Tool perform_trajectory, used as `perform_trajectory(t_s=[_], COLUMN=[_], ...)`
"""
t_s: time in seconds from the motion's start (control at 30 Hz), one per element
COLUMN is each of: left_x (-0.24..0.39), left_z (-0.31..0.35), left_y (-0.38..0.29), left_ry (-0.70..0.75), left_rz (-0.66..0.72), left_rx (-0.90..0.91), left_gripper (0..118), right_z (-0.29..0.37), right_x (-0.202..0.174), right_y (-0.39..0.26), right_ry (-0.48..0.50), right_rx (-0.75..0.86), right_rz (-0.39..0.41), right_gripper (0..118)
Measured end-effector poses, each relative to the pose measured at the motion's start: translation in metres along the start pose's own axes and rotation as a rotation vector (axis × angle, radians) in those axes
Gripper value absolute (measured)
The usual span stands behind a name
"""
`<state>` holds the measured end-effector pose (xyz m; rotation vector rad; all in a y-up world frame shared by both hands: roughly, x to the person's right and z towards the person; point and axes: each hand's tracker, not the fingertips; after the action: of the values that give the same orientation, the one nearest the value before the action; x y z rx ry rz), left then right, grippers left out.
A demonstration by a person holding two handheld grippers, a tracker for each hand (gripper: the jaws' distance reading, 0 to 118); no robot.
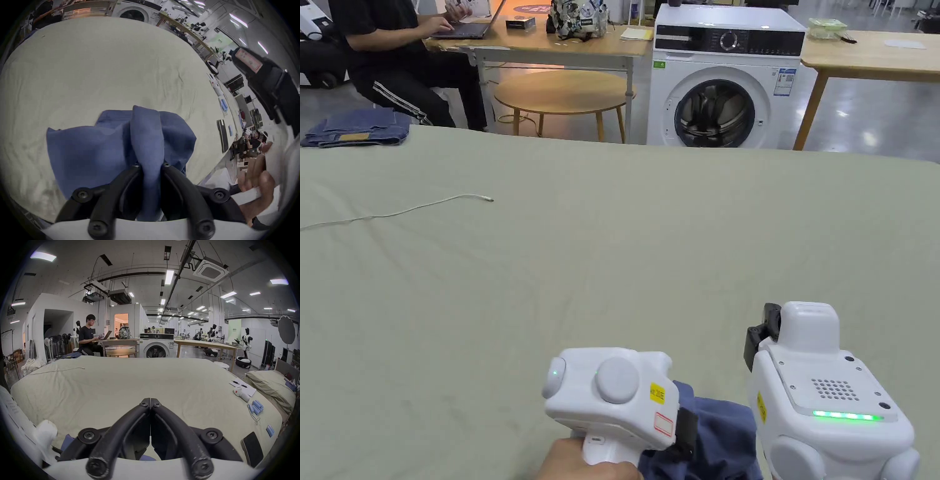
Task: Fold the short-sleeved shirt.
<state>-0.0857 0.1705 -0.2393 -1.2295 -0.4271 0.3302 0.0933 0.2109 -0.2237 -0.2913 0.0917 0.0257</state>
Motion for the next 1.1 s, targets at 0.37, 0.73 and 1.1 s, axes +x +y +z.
perform_trajectory(t_s=[0.37, 0.73, 1.1], left_x=[-0.004, -0.045, -0.043], left_z=[0.021, 0.008, -0.072], left_y=[-0.002, 0.013, -0.004], left_ry=[-0.101, -0.291, -0.419], left_rz=[0.012, 0.135, 0.245], left_rx=[0.046, 0.052, -0.02], left_gripper=[38, 10, 0], right_z=[0.001, 0.003, 0.003], right_x=[0.004, 0.011, 0.017], right_y=[-0.001, 0.001, -0.002], right_ry=[-0.011, -0.023, -0.035], right_rx=[-0.009, -0.009, -0.018], right_rz=[0.005, -0.002, 0.002], right_gripper=[0, 0, 0])
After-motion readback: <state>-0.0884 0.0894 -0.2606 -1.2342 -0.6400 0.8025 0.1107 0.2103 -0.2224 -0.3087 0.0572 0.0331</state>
